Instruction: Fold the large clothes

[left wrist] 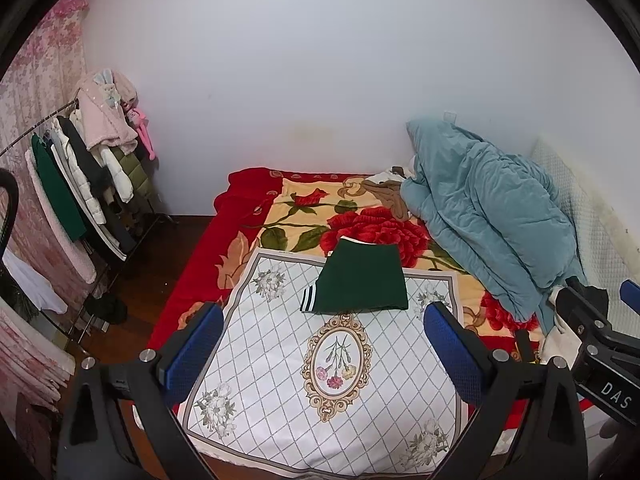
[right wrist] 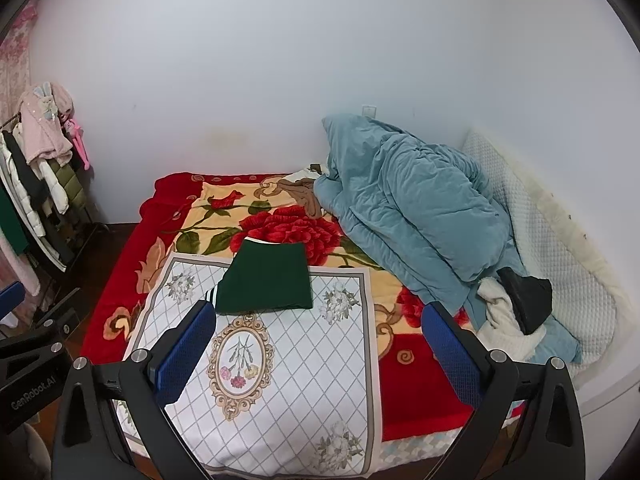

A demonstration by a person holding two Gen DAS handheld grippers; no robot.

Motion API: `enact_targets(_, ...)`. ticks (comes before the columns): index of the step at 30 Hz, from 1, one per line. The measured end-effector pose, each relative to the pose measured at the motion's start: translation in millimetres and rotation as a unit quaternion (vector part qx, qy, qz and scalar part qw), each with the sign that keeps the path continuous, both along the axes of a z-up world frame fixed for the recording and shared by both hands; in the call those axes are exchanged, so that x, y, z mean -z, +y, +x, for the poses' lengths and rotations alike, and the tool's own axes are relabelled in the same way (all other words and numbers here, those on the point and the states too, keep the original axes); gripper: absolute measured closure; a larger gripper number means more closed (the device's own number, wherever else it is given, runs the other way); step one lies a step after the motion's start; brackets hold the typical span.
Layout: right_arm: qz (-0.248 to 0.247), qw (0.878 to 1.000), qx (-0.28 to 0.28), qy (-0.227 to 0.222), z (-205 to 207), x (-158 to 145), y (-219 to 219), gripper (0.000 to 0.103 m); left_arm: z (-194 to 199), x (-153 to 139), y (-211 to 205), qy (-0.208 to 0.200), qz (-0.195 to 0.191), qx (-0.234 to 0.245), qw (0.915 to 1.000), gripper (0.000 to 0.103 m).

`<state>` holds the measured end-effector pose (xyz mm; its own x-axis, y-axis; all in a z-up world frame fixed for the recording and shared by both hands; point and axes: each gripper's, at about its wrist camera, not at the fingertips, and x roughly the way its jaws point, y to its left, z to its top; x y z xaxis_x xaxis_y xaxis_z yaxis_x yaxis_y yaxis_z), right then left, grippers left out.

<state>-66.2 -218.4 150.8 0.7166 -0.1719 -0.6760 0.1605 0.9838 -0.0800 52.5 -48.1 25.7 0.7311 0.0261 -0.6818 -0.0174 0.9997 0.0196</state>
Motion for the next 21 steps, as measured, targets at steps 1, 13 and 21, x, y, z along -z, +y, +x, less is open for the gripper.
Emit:
enact_targets(1, 0.0, 1.0, -0.001, 0.001, 1.5, -0.1, -1.3, 0.0, 1.0, -0.6, 0.2, 0.0, 0.0, 0.0, 1.0, 0.0)
enact_targets(13, 0.003, 1.0, -0.003, 0.002, 1.9, 2.2, -1.3, 0.0, 1.6, -2.7, 0.5, -0.001, 0.003, 0.001, 1.0, 0.0)
enact_targets(21, 0.002, 1.0, -0.003, 0.003, 3.6, 5.7, 2.7, 0.0, 5.1, -5.1, 2.6, -0.002, 0.005, -0.004, 1.0, 0.0)
